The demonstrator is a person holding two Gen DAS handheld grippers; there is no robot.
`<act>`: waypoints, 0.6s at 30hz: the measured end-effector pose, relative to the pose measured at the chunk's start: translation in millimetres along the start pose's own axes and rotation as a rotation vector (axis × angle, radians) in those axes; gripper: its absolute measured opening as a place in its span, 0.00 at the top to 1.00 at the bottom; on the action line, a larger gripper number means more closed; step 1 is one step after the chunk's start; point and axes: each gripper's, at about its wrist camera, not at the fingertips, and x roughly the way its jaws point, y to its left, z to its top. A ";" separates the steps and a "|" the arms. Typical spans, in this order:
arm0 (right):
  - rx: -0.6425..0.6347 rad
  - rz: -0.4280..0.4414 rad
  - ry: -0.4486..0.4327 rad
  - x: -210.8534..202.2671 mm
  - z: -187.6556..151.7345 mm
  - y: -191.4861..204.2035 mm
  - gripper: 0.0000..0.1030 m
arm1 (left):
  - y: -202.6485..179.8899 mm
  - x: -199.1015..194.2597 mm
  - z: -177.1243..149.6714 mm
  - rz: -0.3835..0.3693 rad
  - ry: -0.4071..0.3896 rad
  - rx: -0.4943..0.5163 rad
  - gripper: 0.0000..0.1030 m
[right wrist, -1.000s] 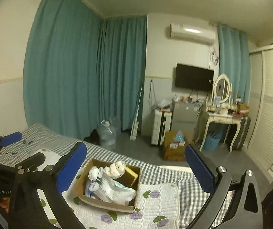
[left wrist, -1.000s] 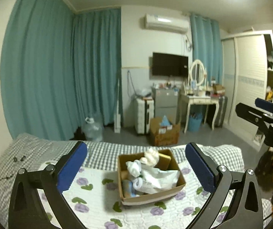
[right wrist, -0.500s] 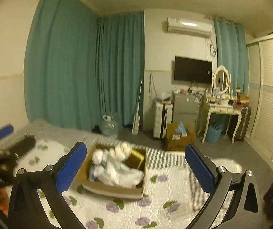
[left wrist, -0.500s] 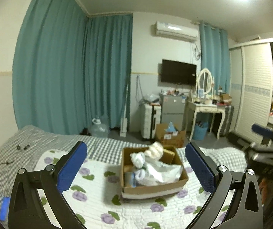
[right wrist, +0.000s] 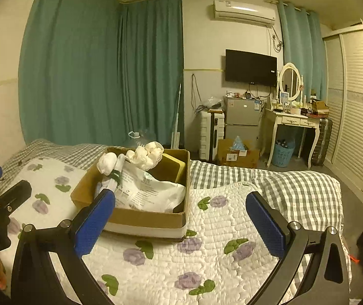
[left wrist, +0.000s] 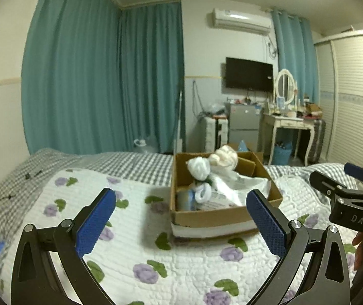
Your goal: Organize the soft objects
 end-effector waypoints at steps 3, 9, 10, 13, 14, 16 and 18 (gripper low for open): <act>0.009 0.017 0.003 -0.7 -0.4 1.9 0.00 | -2.0 -1.0 -4.6 0.016 0.003 0.014 0.00; -0.001 0.028 0.002 -0.8 -0.5 8.0 0.00 | 0.2 4.3 -7.4 0.004 0.022 0.003 0.00; -0.003 0.029 0.004 -0.2 -0.9 8.8 0.00 | 0.3 4.6 -7.2 0.001 0.024 0.003 0.00; -0.005 0.030 0.009 0.7 -1.5 9.8 0.00 | 0.1 7.0 -7.9 -0.006 0.031 0.002 0.00; -0.006 0.029 0.010 0.7 -1.7 9.9 0.00 | 0.0 7.8 -8.2 -0.007 0.032 0.002 0.00; -0.008 0.028 0.010 0.7 -1.6 10.2 0.00 | -0.3 8.1 -8.5 -0.012 0.032 0.002 0.00; -0.007 0.026 0.009 1.0 -1.9 10.3 0.00 | 0.2 7.9 -9.3 -0.012 0.032 -0.003 0.00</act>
